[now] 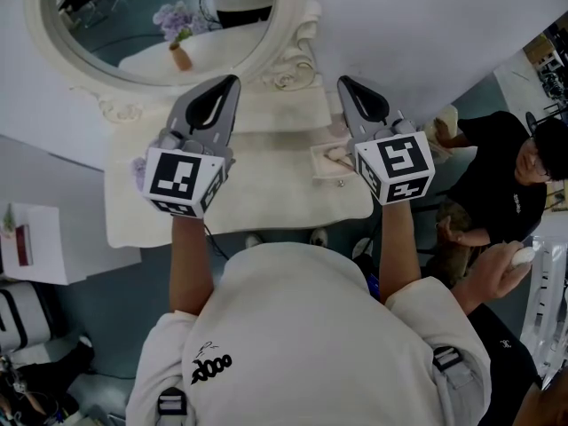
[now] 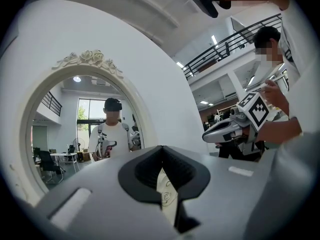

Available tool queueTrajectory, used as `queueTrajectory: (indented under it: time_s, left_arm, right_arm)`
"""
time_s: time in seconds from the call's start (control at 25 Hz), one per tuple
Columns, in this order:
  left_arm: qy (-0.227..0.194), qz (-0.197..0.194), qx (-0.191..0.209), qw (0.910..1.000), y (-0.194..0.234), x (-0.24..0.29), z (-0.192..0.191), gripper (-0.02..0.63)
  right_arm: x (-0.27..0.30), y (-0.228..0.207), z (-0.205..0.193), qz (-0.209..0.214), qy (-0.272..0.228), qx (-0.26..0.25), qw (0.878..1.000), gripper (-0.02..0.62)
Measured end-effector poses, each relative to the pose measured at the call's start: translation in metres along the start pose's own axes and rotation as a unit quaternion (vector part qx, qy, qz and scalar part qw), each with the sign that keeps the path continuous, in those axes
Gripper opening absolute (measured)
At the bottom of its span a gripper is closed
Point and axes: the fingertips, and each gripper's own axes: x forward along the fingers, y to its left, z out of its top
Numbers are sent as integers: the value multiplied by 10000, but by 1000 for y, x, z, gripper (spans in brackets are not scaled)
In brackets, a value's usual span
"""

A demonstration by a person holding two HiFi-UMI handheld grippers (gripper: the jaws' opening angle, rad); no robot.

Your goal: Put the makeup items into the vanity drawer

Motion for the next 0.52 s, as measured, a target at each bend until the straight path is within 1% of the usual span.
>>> queueTrajectory:
  time_s: [0.52]
  left_arm:
    - [54, -88, -2, 9999, -4, -1, -2, 18]
  right_arm:
    - [2, 6, -5, 84, 119, -34, 9999, 2]
